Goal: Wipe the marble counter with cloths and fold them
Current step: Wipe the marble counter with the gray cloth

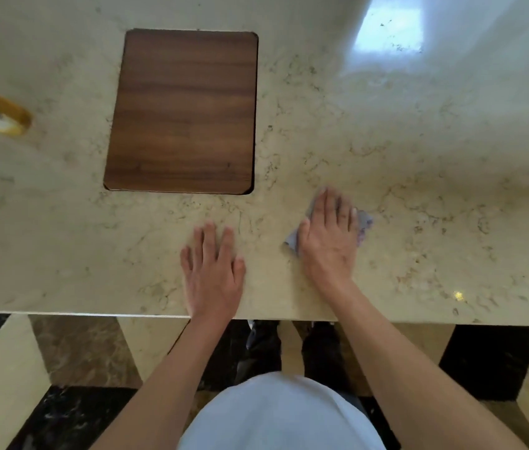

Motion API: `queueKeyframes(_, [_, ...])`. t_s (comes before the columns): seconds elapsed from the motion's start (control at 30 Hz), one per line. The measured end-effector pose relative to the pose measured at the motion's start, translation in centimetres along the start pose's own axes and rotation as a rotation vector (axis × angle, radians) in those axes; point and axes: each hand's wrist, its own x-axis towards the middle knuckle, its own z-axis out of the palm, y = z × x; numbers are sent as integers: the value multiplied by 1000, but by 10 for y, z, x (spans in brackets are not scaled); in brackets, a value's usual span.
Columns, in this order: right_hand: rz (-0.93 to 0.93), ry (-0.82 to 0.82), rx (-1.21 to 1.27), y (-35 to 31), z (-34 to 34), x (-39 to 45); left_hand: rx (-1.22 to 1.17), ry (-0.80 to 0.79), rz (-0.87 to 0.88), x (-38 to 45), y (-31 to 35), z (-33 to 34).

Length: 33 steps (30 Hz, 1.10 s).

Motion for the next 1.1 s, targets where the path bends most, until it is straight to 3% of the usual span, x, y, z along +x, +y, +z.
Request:
queueKeyframes(0.07, [-325,-99,-49,-44,14,-26,-33,9,7,-4,0,1])
queueKeyframes(0.13, [-597,-115,-75,-47,22,-47,-63,43,20,-4,-2,1])
queueKeyframes(0.23, [-796,-113,-101,-13,13,-41,-60,78,10,-4,-3,1])
queueKeyframes(0.27, [-785,-117,-121,-4,9,-38,-62,80,4,-4,-2,0])
queueKeyframes(0.37, [-447,-93,-88,-7,0,-40,-91,71,-16,-4,2,-1])
queueKeyframes(0.43, [-326,-111,-70,-24,5,-55,-96,65,-23,-4,4,-3])
queueKeyframes(0.67, [-387,1,0,-39,20,-75,-115,71,-56,-2,11,-1])
queueKeyframes(0.8, [-473,-95,-51,-32,26,-79,-89,84,-46,-2,9,2])
queueKeyframes(1.0, [-423,-111,-137,-21,0,59,-67,94,-46,-3,11,1])
queueKeyframes(1.1, [-268,-172,-54,-11,-27,151,-59,74,-48,-2,11,1])
